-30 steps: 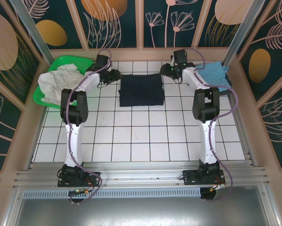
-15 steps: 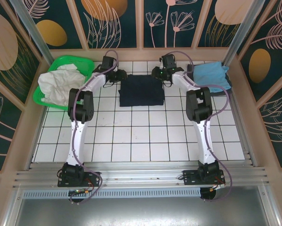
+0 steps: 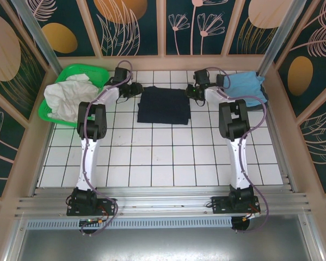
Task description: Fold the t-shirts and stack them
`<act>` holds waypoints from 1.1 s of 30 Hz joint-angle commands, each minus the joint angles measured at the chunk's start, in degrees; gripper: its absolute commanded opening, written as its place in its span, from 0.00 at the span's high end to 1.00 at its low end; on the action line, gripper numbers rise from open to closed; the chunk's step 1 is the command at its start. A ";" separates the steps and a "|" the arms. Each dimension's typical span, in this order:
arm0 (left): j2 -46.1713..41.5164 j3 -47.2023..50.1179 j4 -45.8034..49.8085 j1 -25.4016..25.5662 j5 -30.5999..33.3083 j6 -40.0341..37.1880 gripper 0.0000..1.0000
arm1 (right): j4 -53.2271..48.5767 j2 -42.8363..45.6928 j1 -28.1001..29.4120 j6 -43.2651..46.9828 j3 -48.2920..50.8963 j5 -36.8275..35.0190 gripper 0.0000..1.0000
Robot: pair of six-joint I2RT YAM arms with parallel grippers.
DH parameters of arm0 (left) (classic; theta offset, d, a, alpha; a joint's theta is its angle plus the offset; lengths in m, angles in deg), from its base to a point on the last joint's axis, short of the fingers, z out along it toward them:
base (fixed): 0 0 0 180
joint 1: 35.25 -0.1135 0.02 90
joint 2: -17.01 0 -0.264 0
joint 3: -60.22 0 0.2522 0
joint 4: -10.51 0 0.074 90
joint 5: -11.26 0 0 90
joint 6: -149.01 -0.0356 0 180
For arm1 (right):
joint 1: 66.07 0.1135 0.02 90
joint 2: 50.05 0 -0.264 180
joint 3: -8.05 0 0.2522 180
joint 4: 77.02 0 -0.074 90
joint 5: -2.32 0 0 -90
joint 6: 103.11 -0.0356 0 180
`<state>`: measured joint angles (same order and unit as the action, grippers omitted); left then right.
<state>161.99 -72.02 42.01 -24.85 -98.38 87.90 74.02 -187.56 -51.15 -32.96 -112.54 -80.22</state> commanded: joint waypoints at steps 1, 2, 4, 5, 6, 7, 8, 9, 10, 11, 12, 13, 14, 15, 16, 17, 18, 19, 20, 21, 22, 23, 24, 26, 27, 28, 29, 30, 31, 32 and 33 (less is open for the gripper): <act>-7.34 6.17 1.70 0.00 -0.65 -0.75 0.57 | -5.49 6.95 2.64 -0.44 12.90 -8.02 0.82; -9.69 8.37 0.78 0.11 -0.59 -0.97 0.57 | -4.43 9.76 3.38 -1.06 17.63 -10.69 0.83; -15.30 13.02 -0.32 0.29 0.03 -1.50 0.55 | -2.49 16.30 5.33 -3.22 29.05 -14.65 0.83; -17.58 14.91 -0.57 0.35 0.63 -1.78 0.54 | -1.83 19.06 6.39 -3.90 33.73 -15.53 0.83; -20.35 17.31 -0.96 0.62 1.17 -2.05 0.54 | -1.86 22.15 7.99 -5.23 38.59 -17.17 0.83; -23.20 20.14 -1.48 0.86 1.68 -2.40 0.53 | -2.14 25.31 9.92 -6.41 42.42 -18.76 0.83; -25.75 22.72 -2.05 1.20 2.28 -2.71 0.52 | -2.72 27.90 11.57 -7.27 45.94 -18.78 0.83; -28.35 25.81 -2.39 1.67 3.17 -2.87 0.52 | -3.60 30.86 13.82 -8.25 49.07 -17.94 0.83; -31.04 29.07 -2.88 2.28 4.06 -2.87 0.52 | -4.14 34.23 15.95 -8.61 51.91 -16.32 0.83; -33.38 32.42 -3.87 2.91 4.37 -2.87 0.52 | -5.13 37.09 18.27 -8.70 53.42 -15.38 0.82; -35.78 36.22 -5.23 3.78 4.96 -2.79 0.52 | -6.46 40.42 20.42 -9.13 54.55 -15.64 0.81; -37.98 39.83 -6.61 4.91 5.74 -2.41 0.51 | -6.95 43.89 21.53 -9.44 55.08 -16.25 0.79; -39.34 43.18 -7.67 5.82 6.00 -2.01 0.51 | -6.01 46.67 21.73 -9.31 55.65 -15.70 0.77; -40.24 45.95 -8.54 6.78 6.33 -1.21 0.51 | -4.21 49.08 21.13 -8.63 55.93 -14.49 0.76; -40.95 48.71 -9.76 7.65 6.24 -0.13 0.51 | -1.89 50.34 20.28 -7.77 55.60 -13.78 0.74; -41.57 51.28 -11.55 8.20 5.64 0.70 0.51 | 0.35 50.35 19.51 -6.86 54.85 -13.47 0.73; -42.19 54.48 -14.17 8.56 4.81 2.07 0.52 | 2.71 48.60 18.51 -5.54 53.26 -12.63 0.71; -42.48 57.03 -16.48 8.70 4.19 3.41 0.52 | 3.77 45.24 17.56 -4.43 50.44 -11.65 0.69; -42.64 59.36 -17.63 8.68 3.91 4.33 0.52 | 3.87 41.92 17.15 -3.77 47.01 -10.93 0.68; -42.75 60.81 -17.91 8.68 4.41 4.89 0.53 | 2.94 37.50 16.86 -2.96 42.85 -10.60 0.68; -42.77 62.03 -17.96 8.75 5.18 5.27 0.53 | 2.39 33.57 16.90 -2.16 38.82 -10.50 0.68; -43.08 62.40 -18.50 8.76 5.64 5.44 0.53 | 2.47 30.78 16.87 -1.74 36.06 -10.39 0.67; -43.14 64.42 -18.95 8.69 6.13 5.56 0.52 | 2.50 27.97 16.94 -1.41 33.53 -9.98 0.67; -42.25 64.85 -19.12 8.69 6.19 5.40 0.52 | 4.23 24.01 16.74 -0.68 31.24 -8.60 0.66; -41.45 64.43 -19.06 8.72 6.46 5.27 0.52 | 3.14 22.15 16.73 -1.42 29.83 -8.62 0.67; -40.63 63.90 -18.65 8.73 6.67 5.10 0.52 | 2.88 21.24 16.73 -1.50 29.58 -8.56 0.68; -39.76 63.16 -18.36 8.69 6.74 4.88 0.52 | 3.30 20.99 16.72 -2.06 30.73 -8.58 0.68; -38.94 63.10 -18.39 8.68 7.27 4.49 0.52 | 4.14 21.70 16.72 -2.82 32.70 -8.57 0.68; -38.25 61.38 -17.89 8.72 8.85 4.30 0.52 | 5.44 22.87 16.75 -3.40 35.54 -8.60 0.69; -37.14 59.75 -16.75 8.68 11.00 3.88 0.53 | 7.21 24.74 16.72 -4.43 39.28 -6.84 0.70; -35.77 57.65 -14.79 8.68 12.60 2.94 0.52 | 9.18 26.93 16.91 -5.57 43.39 -5.89 0.71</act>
<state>122.32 -10.21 25.18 -15.89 -91.30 92.05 82.67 -164.63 -34.52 -36.40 -76.30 -88.74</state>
